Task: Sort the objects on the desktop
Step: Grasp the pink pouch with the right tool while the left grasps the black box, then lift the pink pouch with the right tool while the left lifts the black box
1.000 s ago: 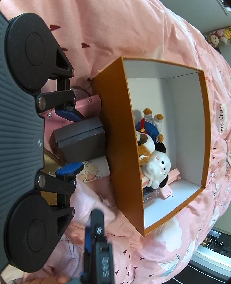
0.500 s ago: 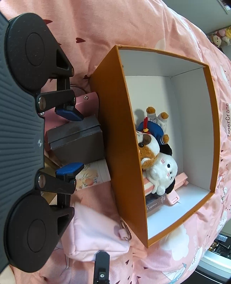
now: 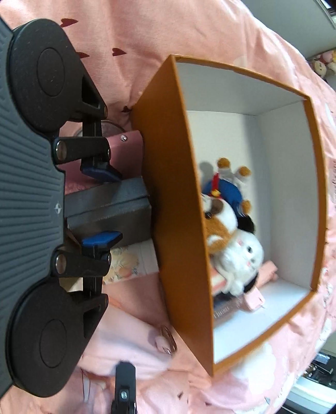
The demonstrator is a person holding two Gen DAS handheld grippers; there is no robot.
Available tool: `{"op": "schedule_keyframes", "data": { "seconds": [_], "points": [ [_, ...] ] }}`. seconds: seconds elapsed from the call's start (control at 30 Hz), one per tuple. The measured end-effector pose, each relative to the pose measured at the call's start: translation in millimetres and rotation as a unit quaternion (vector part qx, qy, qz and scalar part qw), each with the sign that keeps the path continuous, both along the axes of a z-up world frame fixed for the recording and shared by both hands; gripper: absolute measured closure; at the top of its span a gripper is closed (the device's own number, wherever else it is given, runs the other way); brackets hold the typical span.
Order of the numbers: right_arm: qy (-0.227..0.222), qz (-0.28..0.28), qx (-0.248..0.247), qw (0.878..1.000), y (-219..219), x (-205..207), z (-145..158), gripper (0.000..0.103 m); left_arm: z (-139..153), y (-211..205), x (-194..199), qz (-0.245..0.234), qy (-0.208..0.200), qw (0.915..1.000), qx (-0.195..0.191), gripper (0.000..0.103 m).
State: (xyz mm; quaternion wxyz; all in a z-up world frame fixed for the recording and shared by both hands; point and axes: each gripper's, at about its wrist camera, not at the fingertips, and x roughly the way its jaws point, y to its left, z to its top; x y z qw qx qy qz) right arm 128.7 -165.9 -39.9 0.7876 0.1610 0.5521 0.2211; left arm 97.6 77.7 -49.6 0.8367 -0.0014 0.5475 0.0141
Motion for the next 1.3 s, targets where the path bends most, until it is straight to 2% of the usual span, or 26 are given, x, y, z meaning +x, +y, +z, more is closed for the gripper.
{"op": "schedule_keyframes", "data": {
  "seconds": [0.13, 0.17, 0.23, 0.37, 0.5, 0.53, 0.57, 0.67, 0.73, 0.9, 0.97, 1.07, 1.3],
  "points": [
    [0.016, -0.017, 0.016, 1.000, -8.0, 0.6, 0.1, 0.060, 10.6, -11.5, -6.4, -0.026, -0.027, 0.9993, -0.004, 0.059],
    [0.019, -0.022, 0.019, 0.999, -9.7, 0.8, -0.2, 0.060, 11.5, -14.6, -7.8, -0.039, -0.031, 0.9987, -0.014, 0.063],
    [0.025, -0.030, 0.024, 0.999, -12.2, 0.8, -0.6, 0.060, 11.5, -21.3, -10.0, -0.053, -0.035, 0.9974, -0.033, 0.063],
    [0.024, -0.033, 0.018, 0.999, -11.9, 0.7, 1.3, 0.057, -0.6, -36.5, -9.4, -0.059, -0.024, 0.9980, -0.004, 0.063],
    [0.025, -0.032, 0.006, 0.999, -8.9, 1.7, 3.7, 0.052, 1.3, -38.7, -12.3, -0.050, -0.031, 0.9982, 0.004, 0.063],
    [0.024, -0.033, 0.005, 0.999, -8.4, 1.8, 4.7, 0.050, 2.9, -39.7, -13.1, -0.050, -0.036, 0.9980, 0.011, 0.060],
    [0.025, -0.035, 0.005, 0.999, -7.5, 2.3, 5.5, 0.044, 4.8, -41.3, -13.8, -0.051, -0.039, 0.9978, 0.017, 0.052],
    [0.036, -0.042, 0.014, 0.998, -4.5, 5.7, 3.9, 0.036, 5.8, -41.6, -9.3, -0.047, -0.039, 0.9980, 0.013, 0.049],
    [0.043, -0.045, 0.008, 0.998, -0.6, 7.1, 2.0, 0.037, 4.2, -40.5, -5.3, -0.039, -0.032, 0.9987, 0.007, 0.049],
    [0.061, -0.058, -0.019, 0.996, 2.8, 1.5, -5.3, 0.041, 1.2, -41.4, -1.6, -0.032, -0.030, 0.9989, 0.019, 0.049],
    [0.063, -0.068, -0.020, 0.995, 1.8, -2.4, -5.8, 0.049, -0.5, -40.7, -0.7, -0.029, -0.028, 0.9990, 0.020, 0.049],
    [0.057, -0.072, -0.025, 0.995, 1.0, -5.1, -4.9, 0.058, -4.1, -41.2, 1.4, -0.028, -0.021, 0.9992, 0.018, 0.056],
    [0.019, -0.052, -0.023, 0.998, 4.0, -9.8, 3.8, 0.064, -2.3, -34.1, -1.3, -0.010, -0.022, 0.9997, 0.006, 0.060]
  ]
}}
